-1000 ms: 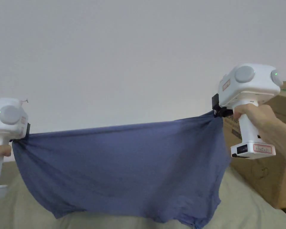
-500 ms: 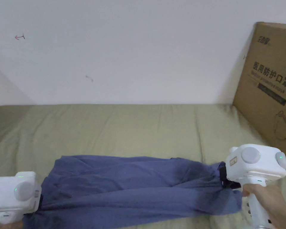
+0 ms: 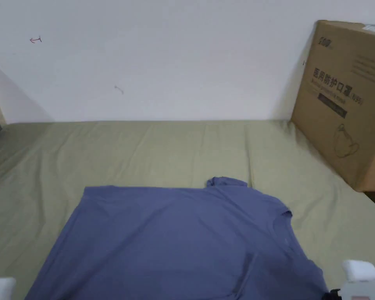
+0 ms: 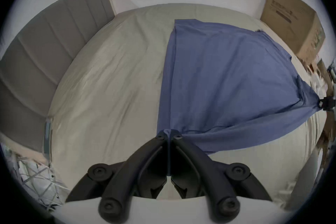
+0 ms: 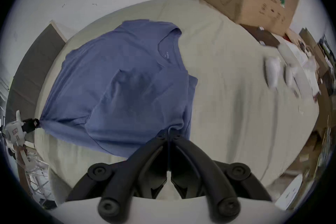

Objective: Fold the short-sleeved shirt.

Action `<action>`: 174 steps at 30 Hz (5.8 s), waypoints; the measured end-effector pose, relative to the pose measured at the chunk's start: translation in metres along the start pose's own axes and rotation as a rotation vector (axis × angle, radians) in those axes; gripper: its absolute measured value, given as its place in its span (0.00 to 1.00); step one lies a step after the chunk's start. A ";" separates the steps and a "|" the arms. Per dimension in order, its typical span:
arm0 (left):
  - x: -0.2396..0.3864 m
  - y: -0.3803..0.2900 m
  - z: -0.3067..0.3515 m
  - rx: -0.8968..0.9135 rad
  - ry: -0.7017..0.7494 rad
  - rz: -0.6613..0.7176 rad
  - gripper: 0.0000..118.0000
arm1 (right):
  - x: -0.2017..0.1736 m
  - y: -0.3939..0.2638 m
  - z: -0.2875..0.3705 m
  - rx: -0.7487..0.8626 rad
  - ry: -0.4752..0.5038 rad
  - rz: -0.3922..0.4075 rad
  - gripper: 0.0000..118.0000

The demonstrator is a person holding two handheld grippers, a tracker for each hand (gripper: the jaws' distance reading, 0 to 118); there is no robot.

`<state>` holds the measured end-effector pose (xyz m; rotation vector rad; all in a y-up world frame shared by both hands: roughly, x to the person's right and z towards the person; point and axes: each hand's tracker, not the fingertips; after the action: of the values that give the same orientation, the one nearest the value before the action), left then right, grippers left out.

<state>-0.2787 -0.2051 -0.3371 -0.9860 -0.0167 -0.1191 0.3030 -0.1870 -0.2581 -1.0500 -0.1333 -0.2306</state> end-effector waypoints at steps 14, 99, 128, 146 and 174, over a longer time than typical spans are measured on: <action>-0.017 -0.113 0.031 -0.012 0.003 0.031 0.63 | 0.020 -0.102 0.033 0.020 -0.009 -0.086 0.32; -0.026 -0.006 0.014 0.011 -0.114 0.147 0.73 | 0.015 0.009 0.019 0.079 0.023 -0.052 0.56; 0.008 -0.058 0.001 -0.105 -0.163 0.198 0.02 | 0.017 -0.049 0.018 0.075 0.019 -0.116 0.54; -0.006 -0.047 0.035 -0.035 -0.214 0.228 0.02 | 0.017 -0.027 0.005 0.073 0.034 -0.132 0.07; 0.002 -0.064 0.065 0.045 -0.209 0.210 0.00 | 0.016 -0.045 0.053 0.118 0.002 -0.033 0.16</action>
<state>-0.2812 -0.1857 -0.2480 -0.9458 -0.1063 0.1767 0.3070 -0.1646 -0.1909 -0.9307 -0.1602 -0.2508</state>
